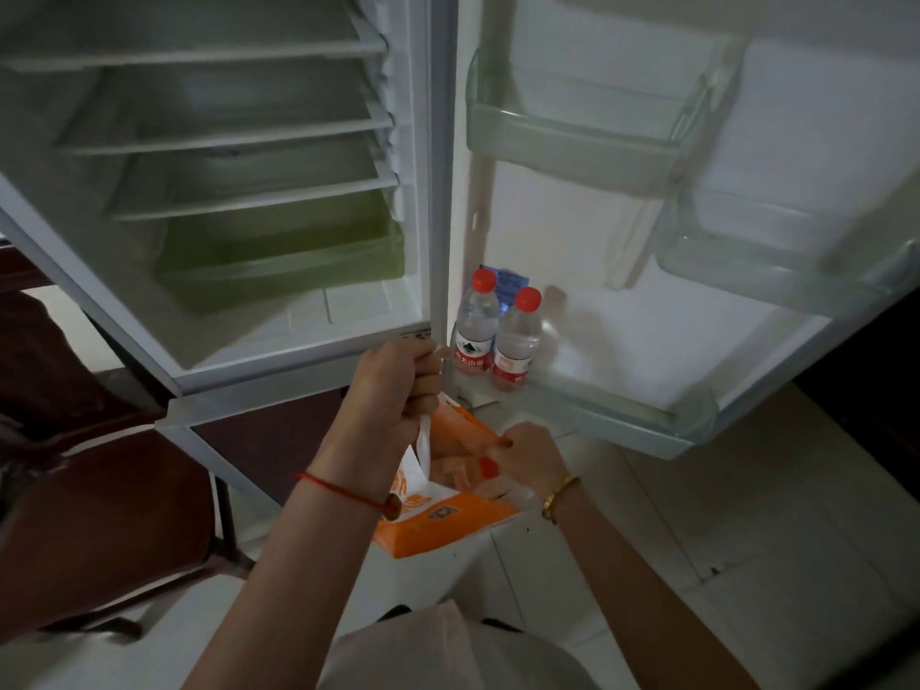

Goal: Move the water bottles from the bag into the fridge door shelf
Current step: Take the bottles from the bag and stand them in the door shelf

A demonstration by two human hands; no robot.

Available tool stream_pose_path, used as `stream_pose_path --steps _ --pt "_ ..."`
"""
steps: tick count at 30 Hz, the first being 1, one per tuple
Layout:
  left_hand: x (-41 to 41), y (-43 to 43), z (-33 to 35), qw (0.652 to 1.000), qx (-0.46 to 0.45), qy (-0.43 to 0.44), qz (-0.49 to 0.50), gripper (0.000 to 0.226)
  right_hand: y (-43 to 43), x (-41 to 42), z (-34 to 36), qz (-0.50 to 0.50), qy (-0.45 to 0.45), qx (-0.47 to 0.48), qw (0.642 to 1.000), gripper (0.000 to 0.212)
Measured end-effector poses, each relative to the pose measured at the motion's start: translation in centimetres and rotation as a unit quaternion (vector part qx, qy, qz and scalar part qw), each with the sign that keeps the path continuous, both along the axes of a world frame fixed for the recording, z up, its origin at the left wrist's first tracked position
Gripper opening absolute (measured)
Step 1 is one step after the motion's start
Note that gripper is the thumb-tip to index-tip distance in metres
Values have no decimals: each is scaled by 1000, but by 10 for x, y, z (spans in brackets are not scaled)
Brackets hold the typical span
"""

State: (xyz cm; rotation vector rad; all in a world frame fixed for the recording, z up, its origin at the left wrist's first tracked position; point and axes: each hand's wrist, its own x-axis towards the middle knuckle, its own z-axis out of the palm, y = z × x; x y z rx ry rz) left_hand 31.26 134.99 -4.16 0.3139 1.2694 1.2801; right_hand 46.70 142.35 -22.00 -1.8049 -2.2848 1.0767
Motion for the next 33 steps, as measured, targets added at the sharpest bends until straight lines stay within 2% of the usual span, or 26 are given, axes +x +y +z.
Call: stream_pose_path --steps 4,8,13,16,23,27,31,33 --pt "1 -12 1 1000 1 -2 -11 25 -23 1 -32 -21 -19 -58 998 26" --pt "2 -22 4 1000 3 0 -24 17 -40 -1 -42 -59 -26 -81 995 52" --pt "0 -33 4 999 9 -1 -31 22 -46 5 -70 -102 -1 -102 990 35" --pt "-7 -38 3 1000 12 1 -22 18 -50 8 -77 -97 18 -75 992 25" --pt "-22 -46 -1 1000 12 -5 -15 12 -70 -6 -3 -97 18 3 995 21" --pt "-14 -43 0 999 20 -9 -36 19 -72 0 30 -127 51 36 990 30" --pt "-4 -36 1 999 21 -14 -47 47 -74 8 60 -124 73 117 983 29" --pt "-2 -32 1 999 19 -13 -45 50 -75 12 75 -133 99 164 973 24"
